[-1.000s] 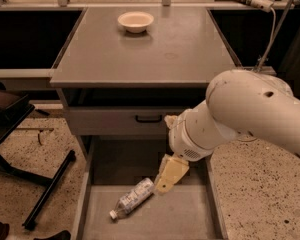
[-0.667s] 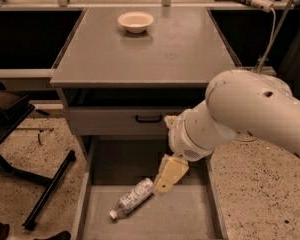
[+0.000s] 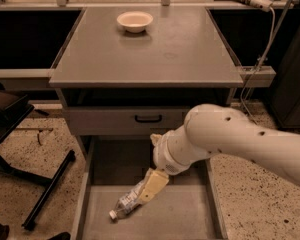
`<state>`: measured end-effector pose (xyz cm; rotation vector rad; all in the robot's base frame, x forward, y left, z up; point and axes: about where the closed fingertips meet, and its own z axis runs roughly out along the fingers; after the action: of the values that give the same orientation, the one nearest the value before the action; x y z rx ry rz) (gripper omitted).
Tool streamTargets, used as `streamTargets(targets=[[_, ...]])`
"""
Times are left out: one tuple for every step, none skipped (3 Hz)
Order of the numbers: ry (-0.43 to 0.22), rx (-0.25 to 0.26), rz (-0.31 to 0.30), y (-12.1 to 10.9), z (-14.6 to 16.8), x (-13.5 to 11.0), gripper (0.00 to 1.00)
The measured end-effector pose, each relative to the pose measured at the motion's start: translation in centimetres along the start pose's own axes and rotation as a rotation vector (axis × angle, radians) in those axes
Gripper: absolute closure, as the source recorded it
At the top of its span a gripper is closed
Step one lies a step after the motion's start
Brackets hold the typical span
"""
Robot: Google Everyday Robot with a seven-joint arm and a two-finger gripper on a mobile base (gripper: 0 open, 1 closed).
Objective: Pick blue plastic bottle from middle drawer and place on counter
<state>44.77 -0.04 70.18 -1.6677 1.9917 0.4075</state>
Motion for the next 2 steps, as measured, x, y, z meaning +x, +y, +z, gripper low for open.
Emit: streamTargets(targets=[[-0.069,-0.039,0.022,-0.6,7.5,1.1,0.00],[-0.106,-0.032,0.015,-1.1,12.9,1.4,0.00]])
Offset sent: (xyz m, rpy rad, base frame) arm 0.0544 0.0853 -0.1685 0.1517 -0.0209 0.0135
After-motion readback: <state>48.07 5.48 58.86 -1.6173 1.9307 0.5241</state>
